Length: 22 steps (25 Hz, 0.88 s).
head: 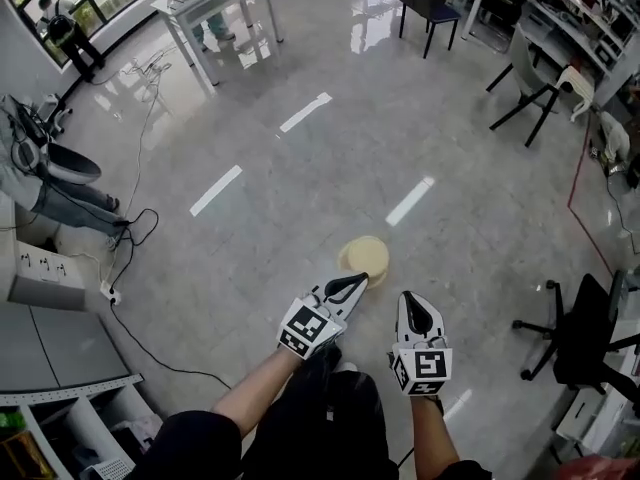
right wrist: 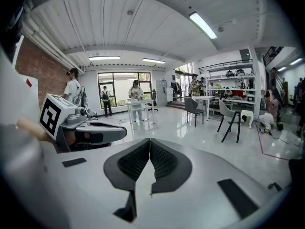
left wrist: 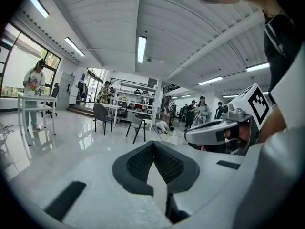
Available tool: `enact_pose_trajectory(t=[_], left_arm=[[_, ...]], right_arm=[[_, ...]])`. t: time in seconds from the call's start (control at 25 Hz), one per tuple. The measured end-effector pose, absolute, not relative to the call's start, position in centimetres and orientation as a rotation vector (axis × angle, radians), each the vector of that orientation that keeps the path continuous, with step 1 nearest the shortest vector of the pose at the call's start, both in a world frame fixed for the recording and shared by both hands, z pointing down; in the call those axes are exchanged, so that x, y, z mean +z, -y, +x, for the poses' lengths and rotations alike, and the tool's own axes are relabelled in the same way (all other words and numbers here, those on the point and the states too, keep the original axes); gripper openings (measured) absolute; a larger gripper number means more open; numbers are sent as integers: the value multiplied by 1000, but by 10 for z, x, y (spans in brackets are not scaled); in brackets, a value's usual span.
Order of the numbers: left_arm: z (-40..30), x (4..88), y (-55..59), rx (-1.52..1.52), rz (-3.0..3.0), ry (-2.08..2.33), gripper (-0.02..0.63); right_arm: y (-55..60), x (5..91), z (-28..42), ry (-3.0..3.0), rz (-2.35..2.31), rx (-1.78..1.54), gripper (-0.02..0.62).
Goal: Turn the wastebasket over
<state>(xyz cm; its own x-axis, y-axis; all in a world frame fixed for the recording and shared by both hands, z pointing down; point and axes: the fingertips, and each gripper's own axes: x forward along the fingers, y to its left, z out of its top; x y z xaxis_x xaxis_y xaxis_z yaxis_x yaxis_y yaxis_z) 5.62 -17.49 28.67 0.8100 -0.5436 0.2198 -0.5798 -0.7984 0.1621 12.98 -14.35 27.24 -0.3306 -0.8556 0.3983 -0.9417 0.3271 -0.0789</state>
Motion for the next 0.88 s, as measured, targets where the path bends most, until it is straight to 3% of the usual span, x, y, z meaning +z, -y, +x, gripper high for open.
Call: enact_pose_trajectory(t=[0.36, 0.88], left_arm=[[47, 166, 117, 206, 2750, 943, 7], [44, 147, 46, 224, 2761, 999, 7]], right_arm=[[79, 154, 132, 2346, 1682, 444, 14], [17, 138, 121, 2378, 1679, 415, 11]])
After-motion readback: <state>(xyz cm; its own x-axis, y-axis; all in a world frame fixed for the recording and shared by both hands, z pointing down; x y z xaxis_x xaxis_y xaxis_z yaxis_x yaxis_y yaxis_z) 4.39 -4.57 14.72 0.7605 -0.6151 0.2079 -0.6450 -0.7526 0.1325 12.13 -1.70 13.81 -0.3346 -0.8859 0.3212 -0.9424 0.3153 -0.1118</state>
